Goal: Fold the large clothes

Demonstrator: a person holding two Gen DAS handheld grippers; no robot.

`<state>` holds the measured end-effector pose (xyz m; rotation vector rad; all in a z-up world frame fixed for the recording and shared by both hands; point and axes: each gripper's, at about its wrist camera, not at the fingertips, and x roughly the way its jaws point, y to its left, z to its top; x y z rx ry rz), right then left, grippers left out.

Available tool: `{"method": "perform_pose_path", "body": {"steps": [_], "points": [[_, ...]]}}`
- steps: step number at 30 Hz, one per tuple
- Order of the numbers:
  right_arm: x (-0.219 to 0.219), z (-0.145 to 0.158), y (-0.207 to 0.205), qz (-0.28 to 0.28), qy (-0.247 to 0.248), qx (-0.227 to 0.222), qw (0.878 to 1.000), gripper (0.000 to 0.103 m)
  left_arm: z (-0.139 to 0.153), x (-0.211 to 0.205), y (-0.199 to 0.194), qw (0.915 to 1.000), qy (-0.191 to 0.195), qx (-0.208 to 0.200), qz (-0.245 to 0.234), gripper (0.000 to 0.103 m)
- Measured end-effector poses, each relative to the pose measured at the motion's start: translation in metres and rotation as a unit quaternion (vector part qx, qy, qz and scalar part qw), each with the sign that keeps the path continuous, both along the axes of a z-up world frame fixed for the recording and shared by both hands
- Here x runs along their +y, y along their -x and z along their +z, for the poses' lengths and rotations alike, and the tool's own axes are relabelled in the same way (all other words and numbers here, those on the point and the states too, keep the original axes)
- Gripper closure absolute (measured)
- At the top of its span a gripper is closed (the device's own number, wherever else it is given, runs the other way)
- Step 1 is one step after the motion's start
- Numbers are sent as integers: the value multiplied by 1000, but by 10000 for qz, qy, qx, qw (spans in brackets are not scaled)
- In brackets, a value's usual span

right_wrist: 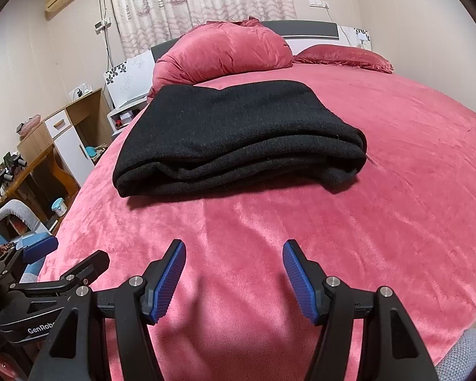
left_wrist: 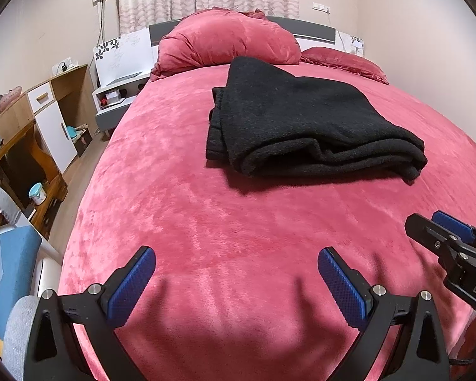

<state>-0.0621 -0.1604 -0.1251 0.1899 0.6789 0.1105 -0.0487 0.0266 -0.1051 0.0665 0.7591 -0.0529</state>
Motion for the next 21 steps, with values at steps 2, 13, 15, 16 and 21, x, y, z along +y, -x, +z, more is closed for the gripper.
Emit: {"method": "perform_pose_path", "body": {"steps": [2, 13, 15, 16, 21], "points": [[0, 0, 0, -2, -4, 6, 10000, 38, 0, 1, -1, 10000, 29, 19, 42, 0], [0, -1, -1, -22, -56, 37, 10000, 39, 2, -5, 3, 9999, -66, -28, -79, 0], [0, -2, -2, -30, -56, 43, 10000, 38, 2, -6, 3, 9999, -31, -9, -131, 0], [0, -2, -2, -28, -67, 44, 10000, 38, 2, -6, 3, 9999, -28, 15, -158, 0], [-1, -2, -2, -36, -83, 54, 9999, 39, -2, -5, 1, 9998, 30, 145, -134, 0]]}}
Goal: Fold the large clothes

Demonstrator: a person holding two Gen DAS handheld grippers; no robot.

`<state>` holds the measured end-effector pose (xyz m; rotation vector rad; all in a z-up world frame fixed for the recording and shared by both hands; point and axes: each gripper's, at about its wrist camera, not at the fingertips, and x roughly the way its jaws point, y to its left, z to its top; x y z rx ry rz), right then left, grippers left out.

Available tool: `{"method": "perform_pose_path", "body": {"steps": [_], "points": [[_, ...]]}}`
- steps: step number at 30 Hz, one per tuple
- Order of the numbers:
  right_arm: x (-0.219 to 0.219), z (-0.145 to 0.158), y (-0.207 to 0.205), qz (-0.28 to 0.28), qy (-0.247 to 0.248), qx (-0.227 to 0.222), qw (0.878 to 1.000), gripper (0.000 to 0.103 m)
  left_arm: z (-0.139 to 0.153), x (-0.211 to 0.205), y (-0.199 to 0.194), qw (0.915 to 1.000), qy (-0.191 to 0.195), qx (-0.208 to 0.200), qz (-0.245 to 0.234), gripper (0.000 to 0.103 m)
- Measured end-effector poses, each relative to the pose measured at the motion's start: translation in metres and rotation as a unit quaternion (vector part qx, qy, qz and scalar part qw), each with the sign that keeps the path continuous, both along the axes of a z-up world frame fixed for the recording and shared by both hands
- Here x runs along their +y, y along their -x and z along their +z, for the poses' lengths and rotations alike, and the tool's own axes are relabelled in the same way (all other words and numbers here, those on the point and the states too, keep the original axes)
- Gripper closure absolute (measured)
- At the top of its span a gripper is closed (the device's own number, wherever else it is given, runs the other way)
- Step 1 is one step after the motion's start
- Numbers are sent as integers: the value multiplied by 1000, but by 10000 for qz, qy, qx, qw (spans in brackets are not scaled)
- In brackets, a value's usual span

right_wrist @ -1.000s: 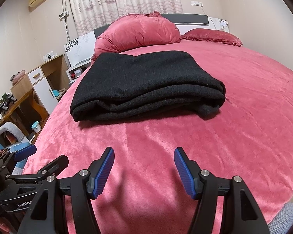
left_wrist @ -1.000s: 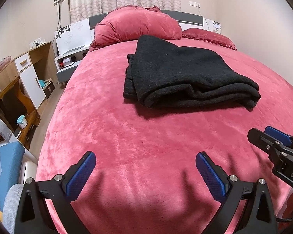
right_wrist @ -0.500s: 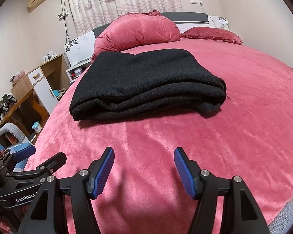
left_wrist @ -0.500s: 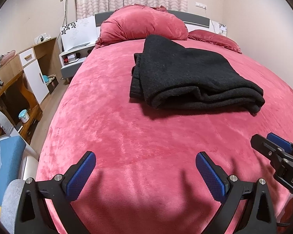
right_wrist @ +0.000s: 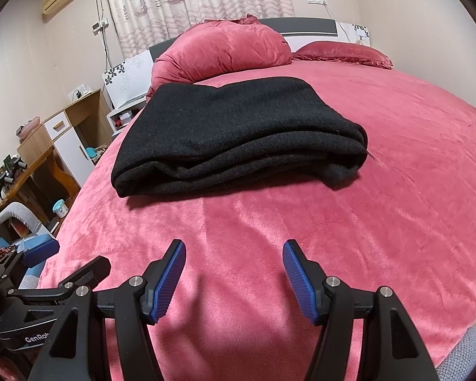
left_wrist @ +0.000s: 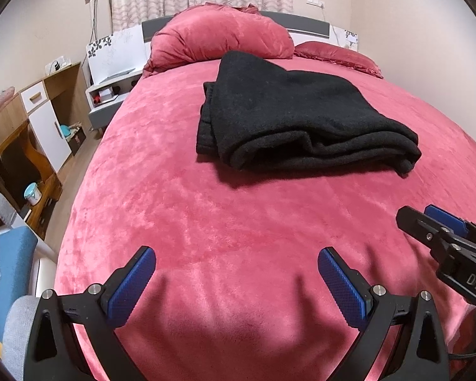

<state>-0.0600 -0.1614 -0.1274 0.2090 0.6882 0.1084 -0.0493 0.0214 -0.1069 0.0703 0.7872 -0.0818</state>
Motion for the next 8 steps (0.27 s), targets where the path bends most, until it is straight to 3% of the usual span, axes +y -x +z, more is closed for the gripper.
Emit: {"method": "perform_pose_path", "body": {"steps": [8], "points": [[0, -1, -1, -14, -22, 32, 10000, 38, -3, 3, -4, 9999, 6, 103, 111, 0]]}}
